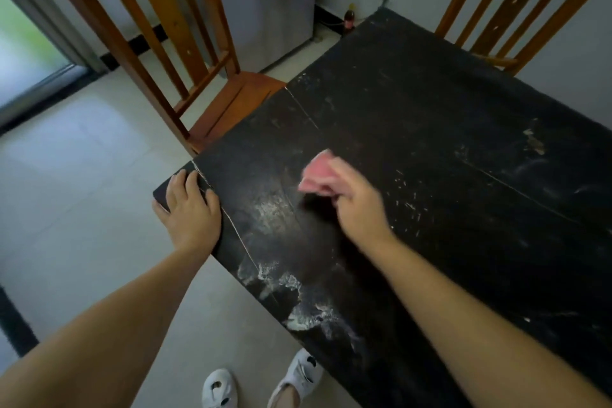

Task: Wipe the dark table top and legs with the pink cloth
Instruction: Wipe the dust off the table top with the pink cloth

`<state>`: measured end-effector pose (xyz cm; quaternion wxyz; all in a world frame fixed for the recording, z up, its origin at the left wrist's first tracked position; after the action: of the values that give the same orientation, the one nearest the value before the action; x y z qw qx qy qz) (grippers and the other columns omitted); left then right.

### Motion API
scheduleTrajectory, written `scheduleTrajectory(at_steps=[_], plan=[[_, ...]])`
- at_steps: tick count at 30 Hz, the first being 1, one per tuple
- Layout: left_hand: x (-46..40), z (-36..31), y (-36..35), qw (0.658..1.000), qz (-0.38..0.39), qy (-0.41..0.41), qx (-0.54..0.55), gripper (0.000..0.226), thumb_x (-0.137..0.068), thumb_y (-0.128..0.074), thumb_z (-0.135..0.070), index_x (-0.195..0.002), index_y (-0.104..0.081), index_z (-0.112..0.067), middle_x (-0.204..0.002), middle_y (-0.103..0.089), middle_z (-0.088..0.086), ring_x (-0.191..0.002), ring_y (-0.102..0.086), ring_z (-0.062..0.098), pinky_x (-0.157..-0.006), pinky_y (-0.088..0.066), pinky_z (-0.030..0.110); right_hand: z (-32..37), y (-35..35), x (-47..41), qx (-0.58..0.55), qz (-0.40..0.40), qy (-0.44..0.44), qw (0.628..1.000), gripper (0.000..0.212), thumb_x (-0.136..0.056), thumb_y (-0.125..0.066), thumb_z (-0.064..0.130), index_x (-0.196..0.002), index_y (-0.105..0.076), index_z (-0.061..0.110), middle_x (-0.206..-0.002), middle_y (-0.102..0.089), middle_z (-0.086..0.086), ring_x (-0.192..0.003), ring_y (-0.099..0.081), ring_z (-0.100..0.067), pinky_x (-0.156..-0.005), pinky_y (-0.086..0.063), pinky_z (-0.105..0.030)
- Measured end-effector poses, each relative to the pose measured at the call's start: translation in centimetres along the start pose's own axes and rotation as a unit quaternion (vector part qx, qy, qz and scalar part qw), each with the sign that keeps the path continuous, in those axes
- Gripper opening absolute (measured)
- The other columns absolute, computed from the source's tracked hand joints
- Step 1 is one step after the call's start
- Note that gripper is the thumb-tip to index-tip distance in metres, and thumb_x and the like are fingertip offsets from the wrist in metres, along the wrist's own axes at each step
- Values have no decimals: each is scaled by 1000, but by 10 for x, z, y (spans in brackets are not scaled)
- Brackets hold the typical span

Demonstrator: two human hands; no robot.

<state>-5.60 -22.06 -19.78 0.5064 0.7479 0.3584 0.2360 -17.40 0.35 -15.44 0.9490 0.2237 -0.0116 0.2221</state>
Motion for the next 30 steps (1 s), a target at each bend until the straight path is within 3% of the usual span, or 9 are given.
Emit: scheduleTrajectory(at_steps=[2,6,9,13,16,19,22,28,30], plan=[[0,1,-2,1000,-16,1,3,43,-96,-33,-25,-137,-34,-10,-147,-28,9,-139,-16,22,-113,3,50,-13,42,-55,28,-81,-37,996,62,-80,-41,-8,-137,-47,14,-140,-47,-3,-129,-45,-19,-112,-33,-39],[0,4,-4,999,-37,-4,33,43,-95,-36,-21,-137,-34,-11,-146,-31,9,-137,-20,22,-112,2,48,-20,23,-68,269,-53,-80,958,67,-84,-39,-13,-142,-40,20,-153,-29,-2,-143,-20,-26,-117,-17,-42],[-2,5,-2,997,-43,2,58,44,-94,-38,-20,-136,-35,-10,-145,-33,9,-136,-23,24,-114,0,48,0,-57,0,267,97,125,951,71,-78,-42,-16,-143,-36,12,-156,-20,-7,-145,-8,-29,-119,1,-39],[-16,10,6,996,-33,1,86,43,-93,-40,-16,-134,-37,-5,-142,-36,16,-132,-28,30,-112,-12,51,33,-99,46,166,263,126,942,68,-83,-39,-16,-143,-35,14,-155,-25,-2,-144,-16,-18,-119,-9,-33],[-27,14,9,997,-23,16,78,43,-94,-39,-18,-135,-36,-5,-140,-39,16,-131,-30,32,-111,-16,49,56,-66,-18,20,144,91,985,59,-78,-34,-20,-123,-59,10,-126,-60,-3,-120,-53,-4,-104,-35,-15],[-28,15,6,996,-31,24,81,44,-94,-40,-20,-136,-36,-7,-136,-44,14,-128,-34,31,-111,-19,47,52,-20,-99,46,-6,34,998,58,-80,-29,-22,-115,-56,15,-111,-62,2,-100,-56,13,-88,-36,-2],[-26,15,5,995,-33,23,95,44,-94,-41,-21,-136,-36,-8,-133,-46,13,-125,-36,31,-109,-24,46,20,-20,-129,291,-50,-42,954,62,-85,-38,-13,-139,-43,17,-150,-34,-6,-140,-27,-22,-115,-21,-35],[-26,16,7,991,-36,29,128,52,-90,-28,-32,-133,-41,-6,-128,-51,15,-120,-42,33,-104,-28,47,29,-115,-31,252,258,244,900,60,-82,-42,-14,-138,-45,9,-150,-34,-10,-142,-20,-25,-117,-6,-35],[-28,16,7,991,-37,26,126,60,-86,-20,-39,-132,-42,-8,-129,-51,13,-120,-42,31,-103,-29,46,48,-96,-70,188,223,204,934,59,-87,-39,-14,-140,-42,12,-148,-38,-3,-138,-29,-13,-118,-14,-32]])
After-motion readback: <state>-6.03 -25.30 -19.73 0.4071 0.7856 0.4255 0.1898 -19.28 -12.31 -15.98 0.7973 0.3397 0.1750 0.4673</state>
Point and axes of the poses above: each hand's wrist, its own x-axis away from the middle knuckle, its own y-axis out of the back of the hand, z = x × y, the point moved 1 cm from there along -x, towards the middle knuckle
